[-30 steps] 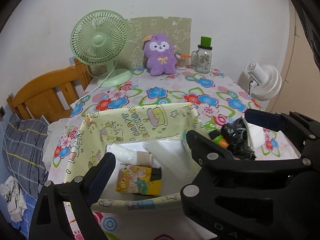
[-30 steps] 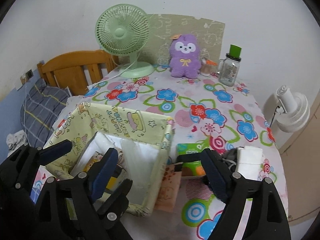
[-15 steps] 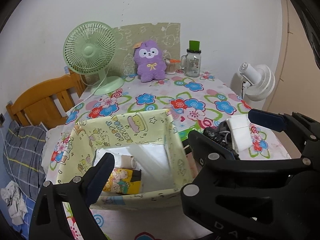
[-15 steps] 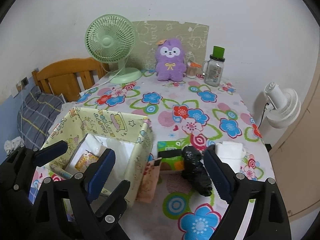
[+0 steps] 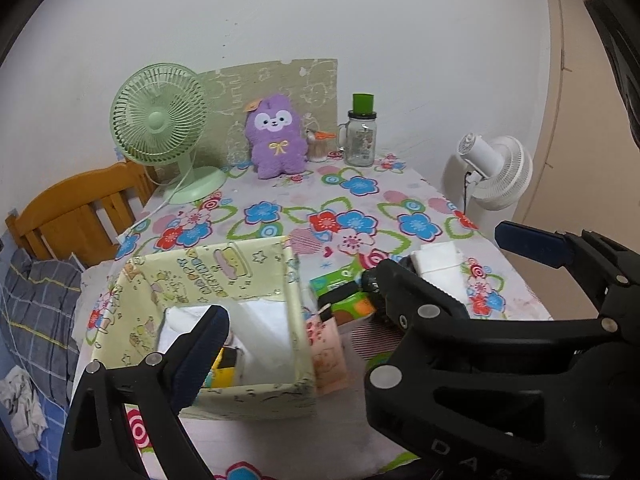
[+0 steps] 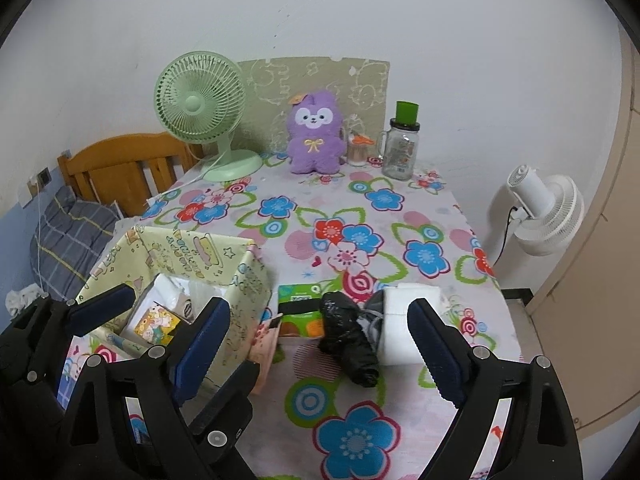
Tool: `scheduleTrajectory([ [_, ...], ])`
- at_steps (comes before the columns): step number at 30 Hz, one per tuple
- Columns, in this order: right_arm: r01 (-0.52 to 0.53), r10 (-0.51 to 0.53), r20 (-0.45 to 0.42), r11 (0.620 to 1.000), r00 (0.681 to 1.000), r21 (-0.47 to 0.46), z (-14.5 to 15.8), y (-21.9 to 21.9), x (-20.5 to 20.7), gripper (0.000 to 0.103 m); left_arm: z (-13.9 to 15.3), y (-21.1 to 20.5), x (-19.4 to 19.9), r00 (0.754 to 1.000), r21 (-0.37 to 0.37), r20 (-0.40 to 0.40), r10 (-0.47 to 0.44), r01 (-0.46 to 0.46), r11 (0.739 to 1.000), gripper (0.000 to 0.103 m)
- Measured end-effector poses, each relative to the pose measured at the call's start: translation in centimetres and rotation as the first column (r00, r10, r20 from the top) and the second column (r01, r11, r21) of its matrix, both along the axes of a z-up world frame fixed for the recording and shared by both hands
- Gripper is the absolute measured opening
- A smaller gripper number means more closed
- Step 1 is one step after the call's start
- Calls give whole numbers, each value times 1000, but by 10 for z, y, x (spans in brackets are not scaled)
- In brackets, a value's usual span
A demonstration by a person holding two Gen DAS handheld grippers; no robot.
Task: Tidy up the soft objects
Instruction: 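Move both tools out of the box toward the black umbrella and white tissue pack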
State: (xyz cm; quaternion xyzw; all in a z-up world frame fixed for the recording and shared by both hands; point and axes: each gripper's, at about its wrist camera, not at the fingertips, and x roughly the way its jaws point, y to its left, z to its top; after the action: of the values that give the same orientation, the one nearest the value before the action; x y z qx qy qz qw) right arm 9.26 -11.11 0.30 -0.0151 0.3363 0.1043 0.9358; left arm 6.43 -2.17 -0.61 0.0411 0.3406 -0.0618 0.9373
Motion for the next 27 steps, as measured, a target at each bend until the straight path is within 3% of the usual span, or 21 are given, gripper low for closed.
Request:
scheduleTrajectory([
  [9,22,-22,20,1000,1000,1,1,-22,-3,92,0,-24,0,1000,30,11,-12,12,999,98],
  [27,65,-65,0,998,998,-5,-13,-60,2,92,-13,-60,9,999,12,-19,-40,40,999,98],
])
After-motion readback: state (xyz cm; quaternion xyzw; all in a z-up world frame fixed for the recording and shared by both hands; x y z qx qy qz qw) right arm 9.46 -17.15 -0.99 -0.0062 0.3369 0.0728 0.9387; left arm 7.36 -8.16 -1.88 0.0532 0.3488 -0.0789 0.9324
